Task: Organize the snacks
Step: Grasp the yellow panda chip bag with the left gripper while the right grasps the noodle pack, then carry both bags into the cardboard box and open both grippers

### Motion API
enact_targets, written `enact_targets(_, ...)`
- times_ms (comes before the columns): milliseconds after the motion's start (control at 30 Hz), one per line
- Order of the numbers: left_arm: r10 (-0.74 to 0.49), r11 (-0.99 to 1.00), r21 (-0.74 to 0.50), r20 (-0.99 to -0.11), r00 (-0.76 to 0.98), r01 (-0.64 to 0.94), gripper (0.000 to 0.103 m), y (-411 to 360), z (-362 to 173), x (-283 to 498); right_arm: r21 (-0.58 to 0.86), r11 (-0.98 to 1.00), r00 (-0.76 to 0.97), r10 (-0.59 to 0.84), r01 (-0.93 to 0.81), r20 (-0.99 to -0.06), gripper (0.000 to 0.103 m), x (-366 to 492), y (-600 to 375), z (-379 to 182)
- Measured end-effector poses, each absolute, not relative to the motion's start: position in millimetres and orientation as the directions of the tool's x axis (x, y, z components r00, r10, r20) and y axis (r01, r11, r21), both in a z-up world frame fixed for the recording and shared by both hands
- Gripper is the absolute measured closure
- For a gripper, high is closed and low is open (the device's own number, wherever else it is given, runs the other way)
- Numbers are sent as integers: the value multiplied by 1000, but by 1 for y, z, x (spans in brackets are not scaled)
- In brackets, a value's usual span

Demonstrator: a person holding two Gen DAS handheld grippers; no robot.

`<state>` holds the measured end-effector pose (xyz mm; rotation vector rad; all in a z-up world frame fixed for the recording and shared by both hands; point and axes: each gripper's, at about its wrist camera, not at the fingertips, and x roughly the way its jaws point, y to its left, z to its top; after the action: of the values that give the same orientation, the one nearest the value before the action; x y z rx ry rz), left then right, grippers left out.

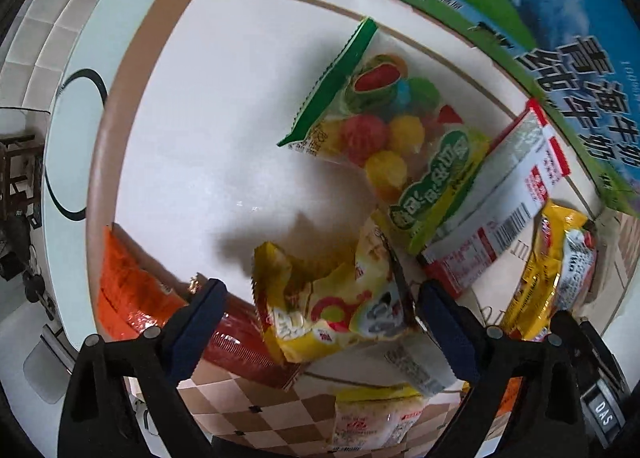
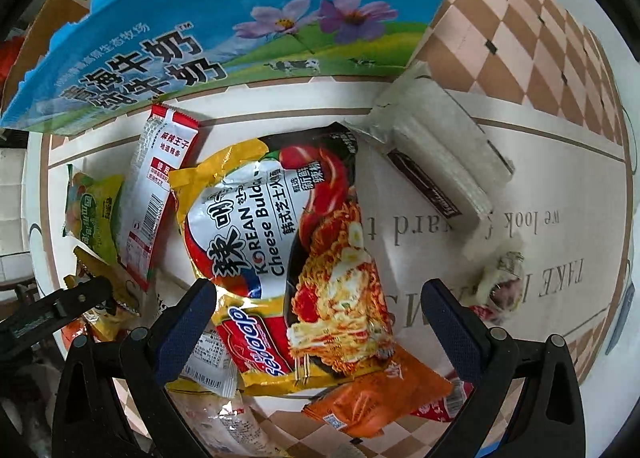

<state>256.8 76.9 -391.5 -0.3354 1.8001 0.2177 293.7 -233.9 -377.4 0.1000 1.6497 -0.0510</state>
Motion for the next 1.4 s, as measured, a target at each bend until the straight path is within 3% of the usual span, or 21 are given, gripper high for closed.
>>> enact_targets(100,-110,939,-28,-969,-220,-343,24,77,-397,254,40,996,-111,49,79,-993,0,295,-228,-393)
enact_targets(133,-108,939,-27,-970,-218,-343,34,76,-397,252,39,997,-116,48,73,-992,0,295,-226,-397)
enact_targets(267,-67,946,-1,-980,-190,-325,39,72,-398,252,36,997,-130,45,68,-991,0,298,-215,-415)
enact_targets(500,-31,953,20,-986,-162,-302,43,61,-377,244,-9,999,-155,-3,39,-988,0,292,-188,-442)
enact_targets(567,-26,954,22,-987,-157,-300,43,57,-371,243,-18,999,-149,-12,41,-989,3,289,-183,-449)
enact_targets(633,-17,955,27,-989,-146,-295,44,52,-367,243,-27,998,-136,-21,49,-991,13,286,-182,-452)
enact_targets(967,12,975,25,-998,-59,-221,44,45,-306,219,64,994,-104,72,87,-992,16,249,-196,-448)
enact_targets(1200,-50,988,-56,-998,39,-146,44,28,-227,195,192,976,-39,197,100,-980,16,227,-208,-402)
enact_targets(1400,-117,990,-126,-985,126,-60,44,12,-171,250,292,951,67,287,98,-956,16,239,-225,-327)
